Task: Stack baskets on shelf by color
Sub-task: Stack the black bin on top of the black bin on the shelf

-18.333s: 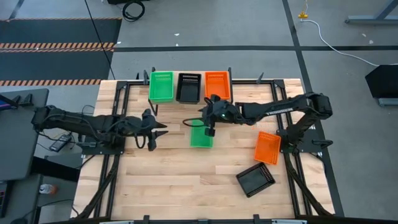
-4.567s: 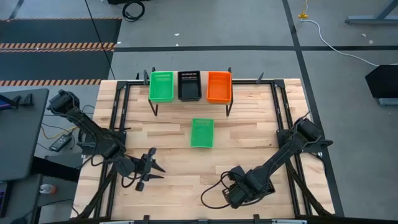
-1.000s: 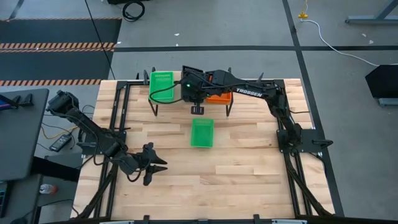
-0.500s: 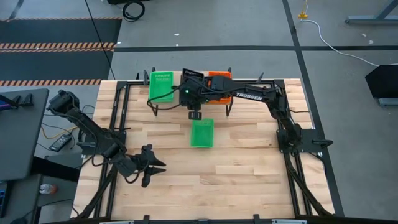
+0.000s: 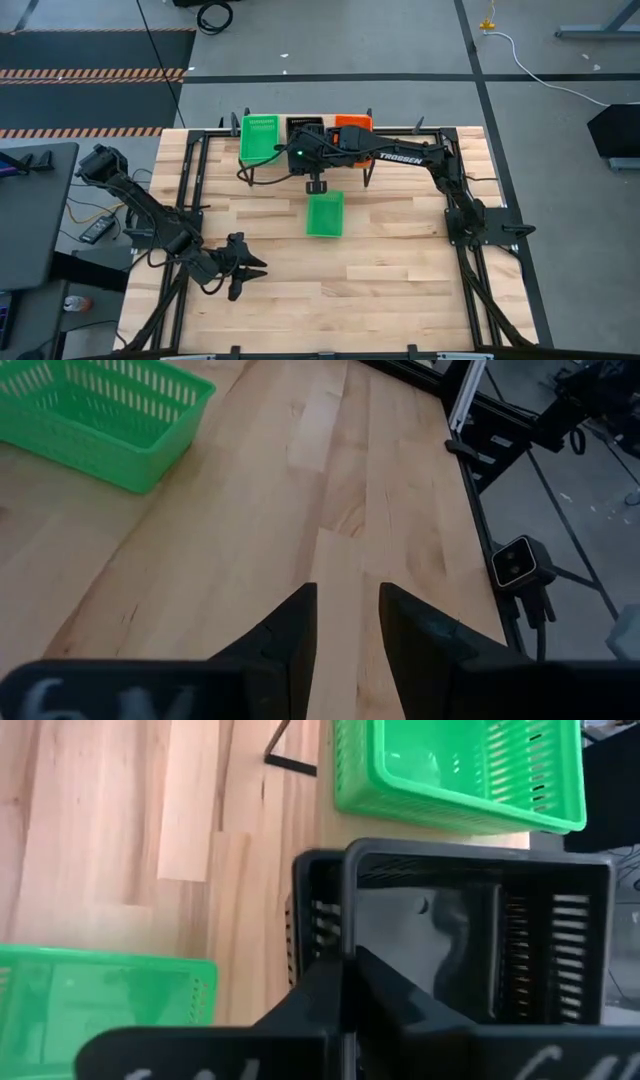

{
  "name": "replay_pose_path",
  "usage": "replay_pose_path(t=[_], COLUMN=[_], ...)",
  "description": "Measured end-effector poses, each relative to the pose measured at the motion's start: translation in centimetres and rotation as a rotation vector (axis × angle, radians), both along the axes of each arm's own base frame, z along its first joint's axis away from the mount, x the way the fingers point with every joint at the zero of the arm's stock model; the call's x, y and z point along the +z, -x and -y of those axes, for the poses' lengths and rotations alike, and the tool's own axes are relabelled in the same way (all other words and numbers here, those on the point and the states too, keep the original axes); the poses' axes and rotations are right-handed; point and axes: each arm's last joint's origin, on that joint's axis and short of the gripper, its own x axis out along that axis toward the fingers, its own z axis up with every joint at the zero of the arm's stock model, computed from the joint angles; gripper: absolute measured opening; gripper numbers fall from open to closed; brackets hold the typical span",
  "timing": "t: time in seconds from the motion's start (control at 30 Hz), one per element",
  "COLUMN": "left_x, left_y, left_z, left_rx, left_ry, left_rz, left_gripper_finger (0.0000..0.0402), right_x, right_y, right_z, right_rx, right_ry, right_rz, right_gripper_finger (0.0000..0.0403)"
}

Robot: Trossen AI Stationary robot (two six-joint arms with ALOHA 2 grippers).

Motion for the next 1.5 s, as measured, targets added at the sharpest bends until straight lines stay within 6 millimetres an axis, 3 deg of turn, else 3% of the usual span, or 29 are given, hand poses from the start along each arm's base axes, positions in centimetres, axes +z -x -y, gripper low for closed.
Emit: replay_pose_path(t=[0.43,0.77,1.1,1.5], left_x=[0.0,0.0,0.0,0.0], left_y=[0.0,0.3,0.5,0.5], left_z=[0.0,0.4,0.6,0.6], left_rx=[0.002,-0.012,-0.006,-0.003], left_ry=[0.006,0.022,0.013,0.019], left_rz=[-0.001,-0.002,0.007,0.006], left_gripper_finger=[0.0117,0.0117,0.0117,0.0117], right_x=[0.3,0.2,0.3,-1.8], right_y=[-0.5,-0.2,-0.2,-0.5], right_z=[0.0,0.7,-0.5,2.1], right_rx=[-0.030,-0.088,-0.061,-0.162], right_ry=[-0.036,-0.078,-0.087,-0.111], right_rz=[0.086,0.087,0.077,0.075], right_gripper_finger=[0.0050,0.0137,0.0206,0.0213])
